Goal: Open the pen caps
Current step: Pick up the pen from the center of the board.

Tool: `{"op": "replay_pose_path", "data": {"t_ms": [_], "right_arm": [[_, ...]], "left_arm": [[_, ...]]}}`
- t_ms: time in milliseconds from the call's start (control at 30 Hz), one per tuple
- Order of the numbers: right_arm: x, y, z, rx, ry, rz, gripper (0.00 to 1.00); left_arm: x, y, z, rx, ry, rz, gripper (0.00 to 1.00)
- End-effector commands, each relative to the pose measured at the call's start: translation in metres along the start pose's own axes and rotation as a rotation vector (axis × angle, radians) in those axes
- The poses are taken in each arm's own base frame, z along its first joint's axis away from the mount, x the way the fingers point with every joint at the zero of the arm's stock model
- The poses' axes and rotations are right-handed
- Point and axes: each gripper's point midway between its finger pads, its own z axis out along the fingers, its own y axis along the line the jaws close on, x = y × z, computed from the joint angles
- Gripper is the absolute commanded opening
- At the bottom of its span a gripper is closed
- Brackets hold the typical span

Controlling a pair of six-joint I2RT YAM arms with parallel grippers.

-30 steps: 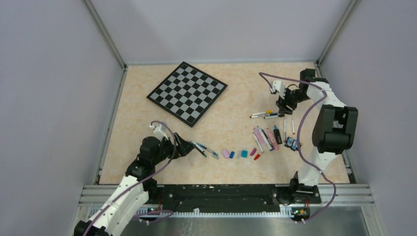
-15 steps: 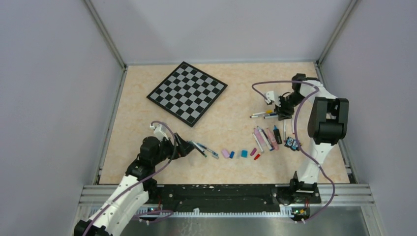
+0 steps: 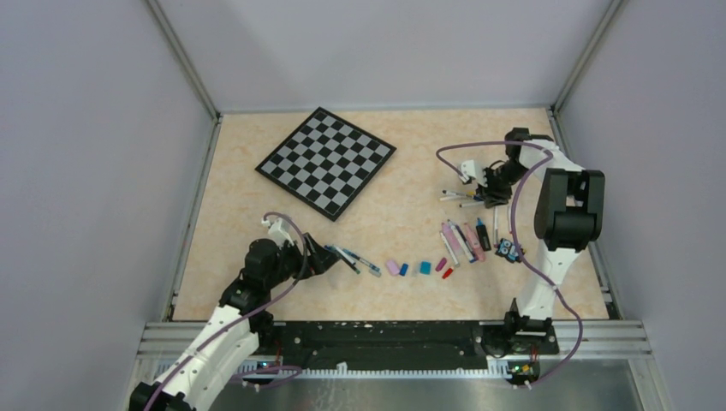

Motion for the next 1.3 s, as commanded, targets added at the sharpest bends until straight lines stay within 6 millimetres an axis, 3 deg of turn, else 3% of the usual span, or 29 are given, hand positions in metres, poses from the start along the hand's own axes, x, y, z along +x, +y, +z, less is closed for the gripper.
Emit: {"op": "replay_pose_path", "data": {"t_ms": [0,333,767,1067,1267], "right_arm": [[0.002,-0.007,0.003,0.009,0.015,-0.02,0.37],[-0.001,-0.01,0.0,0.034,0.005,-0.025,0.41],[0.001,0.0,0.002,0.009,0.014,-0.047,0.39],[-0.015,-0.01,-0.013,0.078,-0.031,-0.08,0.46],[-0.025,-0.002,-0.02,0.072,-0.06,-0.135,0.47]], "left_arm": [[-0.003,-0.002,0.002,0.017,-0.02,0.014,0.99],[-0.001,0.0,0.001,0.012,-0.017,0.013,0.99],[-0.001,0.001,0.0,0.009,-0.018,0.014,0.99],[-0.001,0.001,0.0,0.009,-0.017,0.014,0.99],[0.0,0.001,0.0,0.01,-0.017,0.013,0.99]]}}
